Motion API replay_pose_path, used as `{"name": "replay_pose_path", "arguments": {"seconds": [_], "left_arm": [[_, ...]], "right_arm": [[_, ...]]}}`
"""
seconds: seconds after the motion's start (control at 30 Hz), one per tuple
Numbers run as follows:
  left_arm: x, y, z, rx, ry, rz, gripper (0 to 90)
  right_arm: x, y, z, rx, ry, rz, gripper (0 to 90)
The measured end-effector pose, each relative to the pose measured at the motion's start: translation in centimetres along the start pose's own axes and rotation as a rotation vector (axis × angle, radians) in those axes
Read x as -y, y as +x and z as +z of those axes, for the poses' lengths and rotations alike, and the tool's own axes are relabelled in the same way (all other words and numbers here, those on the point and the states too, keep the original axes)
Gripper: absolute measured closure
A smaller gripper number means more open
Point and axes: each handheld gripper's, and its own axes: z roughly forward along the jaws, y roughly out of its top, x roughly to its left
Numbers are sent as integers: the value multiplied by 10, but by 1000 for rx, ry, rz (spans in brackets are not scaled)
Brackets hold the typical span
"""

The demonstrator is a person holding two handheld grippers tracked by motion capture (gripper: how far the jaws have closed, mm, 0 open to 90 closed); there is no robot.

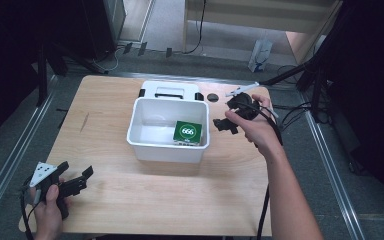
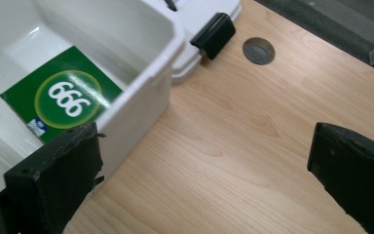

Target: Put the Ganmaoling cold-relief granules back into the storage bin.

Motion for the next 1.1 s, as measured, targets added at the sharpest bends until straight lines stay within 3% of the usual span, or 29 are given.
{"name": "replay_pose_path", "arguments": {"seconds": [0.23,0.47,0.57,0.73,0.9,1.0,1.1], "left_arm": [[0,0,0,-3,1,0,66],[0,0,0,-4,-1,-1,66],[0,0,0,-6,-1,-2,66],[0,0,0,-7,-2,-4,66],[0,0,0,-9,-5,-6,66],[0,0,0,-11,-5,-6,66],[0,-1,0,-13,-5,-2,66]], "right_arm": [[34,-15,-4,43,-50,93,0],[69,-22,-2,78,-91,164,0],[85,-24,-3,122,-121,187,0],[112,-28,-5,152,-159,241,0],[145,-32,-6,126,-178,276,0],[166,-32,-5,138,-179,286,0],[192,-33,-5,143,-192,333,0]]}}
